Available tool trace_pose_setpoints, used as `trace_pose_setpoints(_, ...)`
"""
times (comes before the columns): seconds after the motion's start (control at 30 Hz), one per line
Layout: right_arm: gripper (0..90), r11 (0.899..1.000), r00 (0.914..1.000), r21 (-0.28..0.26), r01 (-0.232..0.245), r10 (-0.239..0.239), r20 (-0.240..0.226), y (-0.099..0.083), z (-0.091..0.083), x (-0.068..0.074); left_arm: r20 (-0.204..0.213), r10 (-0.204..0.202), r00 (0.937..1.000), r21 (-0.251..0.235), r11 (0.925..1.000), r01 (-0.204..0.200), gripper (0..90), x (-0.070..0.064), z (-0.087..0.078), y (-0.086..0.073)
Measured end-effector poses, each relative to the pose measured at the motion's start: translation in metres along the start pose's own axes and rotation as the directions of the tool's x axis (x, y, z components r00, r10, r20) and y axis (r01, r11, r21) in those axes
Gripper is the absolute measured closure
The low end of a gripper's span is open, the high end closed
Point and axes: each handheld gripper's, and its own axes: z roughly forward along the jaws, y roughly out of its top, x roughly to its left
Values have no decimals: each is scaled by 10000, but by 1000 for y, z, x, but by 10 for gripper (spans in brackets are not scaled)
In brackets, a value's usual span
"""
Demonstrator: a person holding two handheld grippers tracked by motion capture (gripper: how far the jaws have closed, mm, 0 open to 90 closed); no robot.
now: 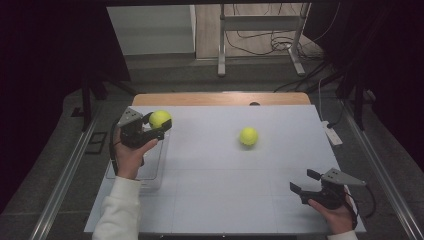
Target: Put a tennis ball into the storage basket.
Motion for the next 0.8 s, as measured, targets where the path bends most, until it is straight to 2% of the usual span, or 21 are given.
trace_pose_setpoints(0.8,135,10000,10000,38,8,-8,28,0,1,0,-646,-265,9976,-58,9996,262,264,21,-5,-3)
